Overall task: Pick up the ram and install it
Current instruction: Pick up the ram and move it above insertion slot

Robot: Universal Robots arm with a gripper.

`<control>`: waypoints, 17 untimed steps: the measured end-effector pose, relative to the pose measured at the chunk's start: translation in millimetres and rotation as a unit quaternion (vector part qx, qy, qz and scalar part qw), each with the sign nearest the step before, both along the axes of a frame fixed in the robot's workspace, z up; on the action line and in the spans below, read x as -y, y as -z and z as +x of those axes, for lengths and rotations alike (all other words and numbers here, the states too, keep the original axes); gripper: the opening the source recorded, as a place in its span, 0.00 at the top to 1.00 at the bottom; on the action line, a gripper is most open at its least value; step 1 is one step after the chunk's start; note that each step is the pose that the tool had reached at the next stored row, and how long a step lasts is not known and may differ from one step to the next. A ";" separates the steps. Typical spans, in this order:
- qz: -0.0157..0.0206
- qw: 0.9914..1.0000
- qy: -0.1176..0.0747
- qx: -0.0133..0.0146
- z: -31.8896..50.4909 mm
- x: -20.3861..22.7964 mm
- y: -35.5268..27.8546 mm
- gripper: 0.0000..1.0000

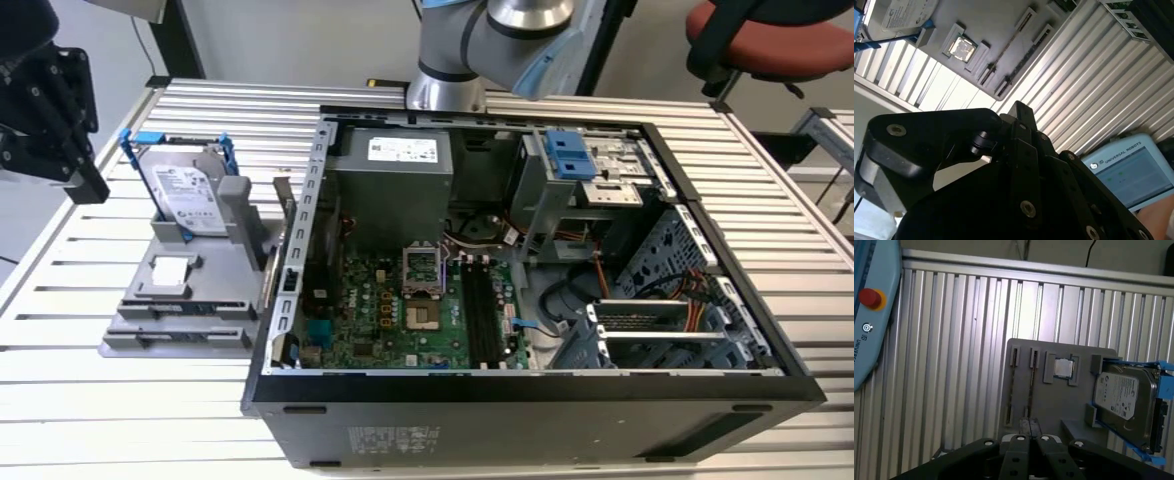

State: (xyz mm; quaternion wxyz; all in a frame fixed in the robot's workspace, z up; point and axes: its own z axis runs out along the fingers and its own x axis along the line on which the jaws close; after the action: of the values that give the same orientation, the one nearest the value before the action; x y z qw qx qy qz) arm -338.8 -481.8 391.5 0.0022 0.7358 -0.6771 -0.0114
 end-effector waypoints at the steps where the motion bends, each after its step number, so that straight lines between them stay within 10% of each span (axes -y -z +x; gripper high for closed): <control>1: 0.000 1.000 0.000 0.000 0.0 0.0 0.0 1.00; 7: 0.000 1.000 0.000 0.000 -0.1 0.0 0.0 1.00; 8: 0.000 1.000 0.000 0.000 -0.1 0.0 0.0 0.00; 17: 0.000 1.000 0.000 0.000 -0.3 0.0 0.2 0.00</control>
State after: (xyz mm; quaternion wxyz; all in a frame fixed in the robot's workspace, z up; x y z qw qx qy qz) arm -339.1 -481.8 391.3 0.0021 0.7358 -0.6771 -0.0114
